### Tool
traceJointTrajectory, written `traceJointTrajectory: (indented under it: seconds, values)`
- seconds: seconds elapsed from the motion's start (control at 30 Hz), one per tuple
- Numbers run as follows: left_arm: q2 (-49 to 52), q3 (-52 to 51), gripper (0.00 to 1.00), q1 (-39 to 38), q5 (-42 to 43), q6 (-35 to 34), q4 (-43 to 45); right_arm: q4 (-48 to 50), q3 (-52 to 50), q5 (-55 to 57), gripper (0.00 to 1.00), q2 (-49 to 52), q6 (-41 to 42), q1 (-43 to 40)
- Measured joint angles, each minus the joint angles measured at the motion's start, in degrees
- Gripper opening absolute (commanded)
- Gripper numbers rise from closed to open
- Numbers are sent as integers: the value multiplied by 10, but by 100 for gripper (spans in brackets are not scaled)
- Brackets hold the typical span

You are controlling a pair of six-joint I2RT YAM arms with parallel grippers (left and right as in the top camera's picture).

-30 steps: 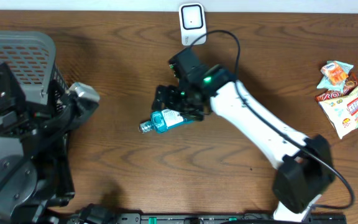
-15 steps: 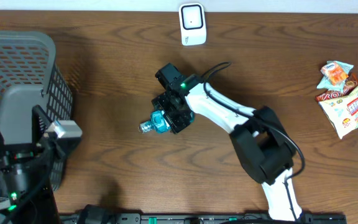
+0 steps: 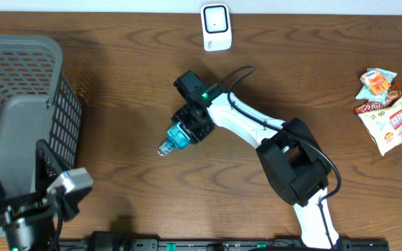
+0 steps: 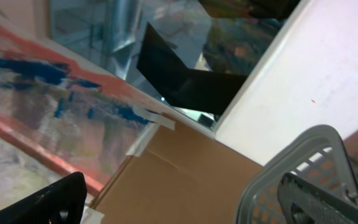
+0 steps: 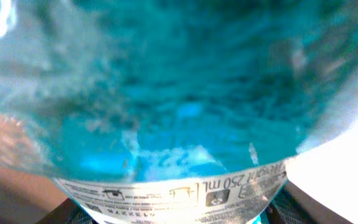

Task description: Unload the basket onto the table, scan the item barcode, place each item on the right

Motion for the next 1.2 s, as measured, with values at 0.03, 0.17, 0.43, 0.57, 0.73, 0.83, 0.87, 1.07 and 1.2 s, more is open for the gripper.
traceJointTrajectory:
  seconds: [0.03,0.17,0.43,0.57,0.73,0.83,0.87,1.07,1.2]
  values:
    - [-6,0,98,4,6,0,1,16,0,2,24,0,-36,-1]
    - [-24,0,98,15,21,0,0,73,0,3,29,1,-187,-6]
    - [-51,0,98,20,82,0,-10,112,0,-80,26,7,-490,-12]
    - [-58,0,98,20,119,0,-25,127,-5,-127,26,8,-547,-12]
    - [-66,0,98,20,141,0,-27,146,-5,-196,41,13,-571,-12]
    - [-67,0,98,20,145,0,-29,110,-5,-194,42,13,-579,-13]
    - [-67,0,98,20,145,0,-29,98,-6,-185,42,13,-579,-13]
    - [-67,0,98,20,146,0,-30,-21,3,-77,43,4,-581,-16]
    - [-67,0,98,20,146,0,-30,-55,5,-2,40,-4,-581,-19]
